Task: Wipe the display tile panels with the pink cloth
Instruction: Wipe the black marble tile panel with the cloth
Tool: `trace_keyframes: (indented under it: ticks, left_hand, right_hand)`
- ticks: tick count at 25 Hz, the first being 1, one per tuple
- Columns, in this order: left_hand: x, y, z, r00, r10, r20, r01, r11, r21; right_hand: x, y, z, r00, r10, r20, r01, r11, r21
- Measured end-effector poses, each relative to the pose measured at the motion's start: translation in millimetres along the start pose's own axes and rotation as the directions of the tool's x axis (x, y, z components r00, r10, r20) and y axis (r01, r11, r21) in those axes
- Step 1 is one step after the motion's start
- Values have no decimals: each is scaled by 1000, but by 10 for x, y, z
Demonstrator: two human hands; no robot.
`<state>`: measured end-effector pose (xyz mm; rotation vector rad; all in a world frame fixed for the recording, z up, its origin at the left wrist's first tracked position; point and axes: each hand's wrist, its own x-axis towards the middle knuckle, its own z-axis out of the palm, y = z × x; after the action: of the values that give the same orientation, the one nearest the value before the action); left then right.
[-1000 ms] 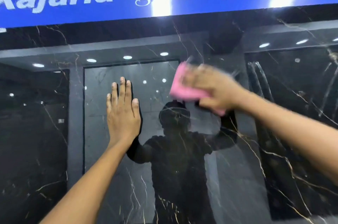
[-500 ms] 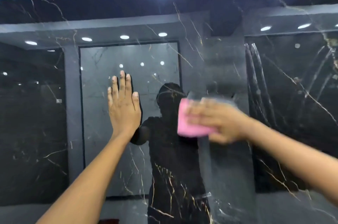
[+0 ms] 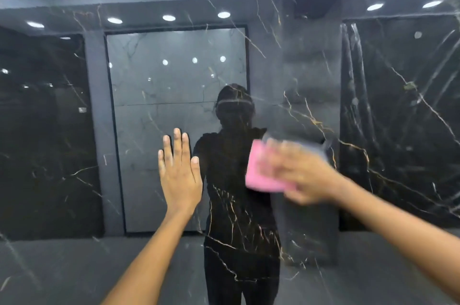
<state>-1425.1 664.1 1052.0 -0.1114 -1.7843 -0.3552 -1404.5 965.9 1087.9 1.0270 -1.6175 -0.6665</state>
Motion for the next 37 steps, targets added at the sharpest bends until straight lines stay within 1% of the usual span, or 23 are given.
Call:
trace_keyframes:
  ticks: [2, 4, 6, 8, 10, 12, 14, 15, 17, 18, 19, 21, 22, 23, 25, 27, 28, 30, 31, 32, 33, 35, 37]
  left_hand:
    - [-22, 5, 6, 1000, -18, -10, 18, 1000, -7]
    - [-27, -3, 10, 1000, -10, -13, 10, 1000, -13]
    - [15, -59, -20, 999, 51, 19, -50, 998, -42]
    - [-37, -114, -54, 992, 98, 75, -92, 992, -85]
    - [-361, -155, -73, 989, 75, 124, -66, 995, -77]
    - [-850, -163, -15, 988, 31, 149, -31, 1000, -4]
    - [-1225, -158, 80, 989, 11, 147, -20, 998, 61]
    - [-1312, -156, 120, 990, -5, 139, -5, 997, 74]
    - [-1322, -143, 185, 991, -46, 124, 39, 998, 58]
    - [-1301, -138, 199, 991, -56, 122, 51, 998, 45]
    - [-1296, -139, 210, 991, -59, 119, 55, 998, 38]
    - [-1290, -148, 228, 992, -61, 113, 58, 998, 24]
    - [-1294, -149, 231, 992, -58, 112, 56, 998, 16]
    - [-1303, -149, 233, 993, -51, 109, 50, 999, 9]
    - [-1356, -159, 226, 994, -44, 105, 44, 999, 3]
    - [-1347, -167, 233, 996, -35, 87, 34, 999, 10]
    - [-1334, -164, 243, 996, -36, 78, 35, 999, 9]
    - [-1321, -156, 260, 997, -40, 60, 39, 999, 11]
    - [-1322, -160, 261, 998, -40, 56, 40, 999, 13]
    - [-1333, -169, 260, 998, -39, 52, 38, 999, 13]
    - [-1343, -173, 260, 998, -38, 48, 37, 999, 15]
    - [-1352, -181, 258, 998, -29, 50, 27, 999, 26]
    - [-1367, -182, 255, 999, -24, 47, 22, 999, 33]
  right_hand:
    - [481, 674, -207, 834, 497, -239, -496, 866, 71]
    - [895, 737, -250, 645, 703, -298, -674, 708, 210]
    - [938, 161, 5, 822, 501, -270, -473, 865, 165]
    - [584, -798, 256, 997, 74, -34, -71, 994, 85]
    - [143, -1450, 260, 941, -262, 217, 250, 965, 79]
    - [0, -1240, 232, 919, -343, 195, 328, 939, 102]
    - [123, -503, 92, 1000, -31, 3, 31, 999, 14]
    - [192, -112, -7, 972, 209, -108, -211, 977, -5]
    - [202, 164, -58, 740, 623, -255, -613, 780, 125]
    - [125, -22, 39, 658, 706, -262, -691, 704, 162]
    - [-10, -409, 185, 675, 700, -232, -685, 712, 155]
    - [-390, -1451, 436, 949, 314, 31, -316, 946, 69]
    - [-613, -1874, 470, 984, -22, 179, 10, 998, 68]
    - [-781, -2100, 475, 923, -257, 286, 238, 966, 101]
    - [-857, -1907, 430, 895, -367, 255, 338, 929, 149]
    - [-573, -1205, 292, 999, -40, 33, 37, 996, 77]
    - [-428, -794, 197, 976, 206, -73, -202, 977, 65]
    - [-292, -385, 134, 756, 620, -210, -596, 785, 169]
    - [-307, -472, 171, 668, 707, -234, -678, 707, 202]
    - [-426, -755, 275, 685, 695, -221, -671, 719, 182]
    - [-608, -1181, 391, 786, 602, -139, -584, 797, 151]
    - [-1013, -2080, 510, 970, 183, 161, -203, 972, 119]
    - [-1215, -2385, 494, 938, -134, 321, 85, 983, 163]
